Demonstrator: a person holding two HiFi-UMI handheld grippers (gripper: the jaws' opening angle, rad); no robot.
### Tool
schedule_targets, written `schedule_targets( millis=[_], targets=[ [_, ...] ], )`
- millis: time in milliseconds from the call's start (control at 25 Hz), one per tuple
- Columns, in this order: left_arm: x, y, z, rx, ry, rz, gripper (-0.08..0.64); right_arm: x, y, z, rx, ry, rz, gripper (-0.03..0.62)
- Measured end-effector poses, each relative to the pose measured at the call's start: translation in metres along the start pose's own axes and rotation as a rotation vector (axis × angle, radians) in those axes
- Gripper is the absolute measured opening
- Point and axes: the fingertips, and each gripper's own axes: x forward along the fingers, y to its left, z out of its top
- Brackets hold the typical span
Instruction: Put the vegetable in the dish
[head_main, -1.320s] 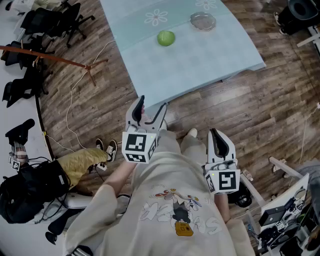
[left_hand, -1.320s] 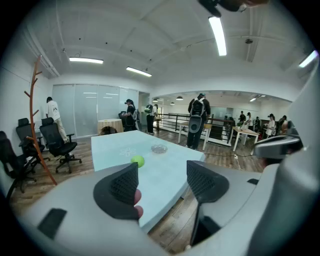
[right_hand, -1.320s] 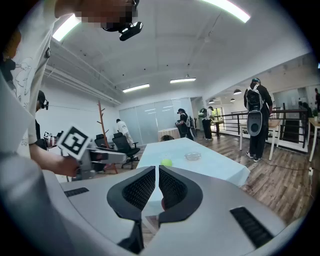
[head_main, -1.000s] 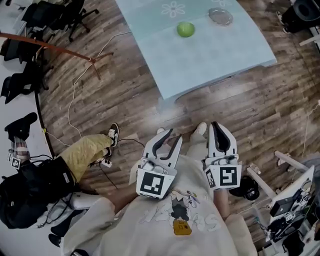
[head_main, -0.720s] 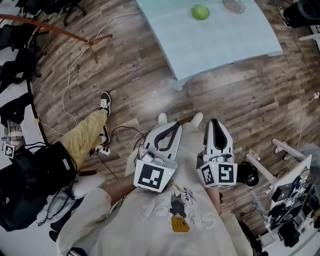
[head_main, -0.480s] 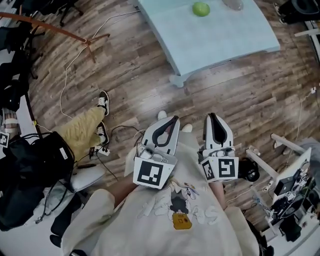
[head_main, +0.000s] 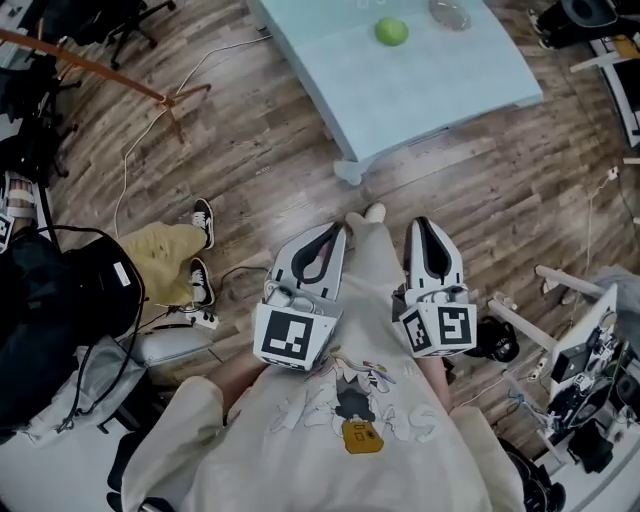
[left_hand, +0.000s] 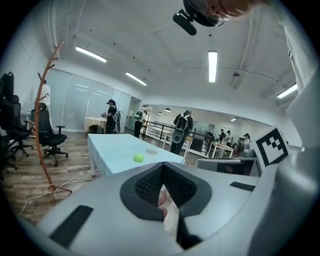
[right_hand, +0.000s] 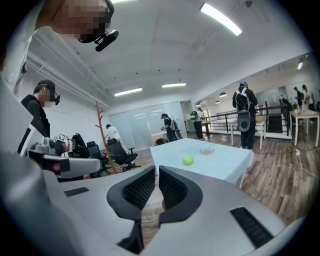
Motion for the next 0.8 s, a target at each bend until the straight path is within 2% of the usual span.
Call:
schedule_targets(
  millis=[200, 400, 600, 800],
  targets=[
    [0.055, 0.014, 0.015, 0.007, 0.012, -0.001, 0.006, 0.053, -0.018, 0.015, -0.007, -0.008, 0.04, 0.04],
    [0.12, 0.02, 0.037, 0.044, 0.018, 0.002, 0.006, 0.105, -0.059, 0.034, 0.023, -0.017, 0.049, 0.04],
    [0.197, 0.024, 0.069, 0.042, 0.022, 0.05, 0.006, 0.15, -0.11, 0.066, -0.041, -0.011, 0.077, 0.038],
    [0.267, 0.012, 0.084, 0.061, 0.039, 0.077, 0.006, 0.19, -0.165, 0.091, -0.099, 0.006, 0.135, 0.04]
  ],
)
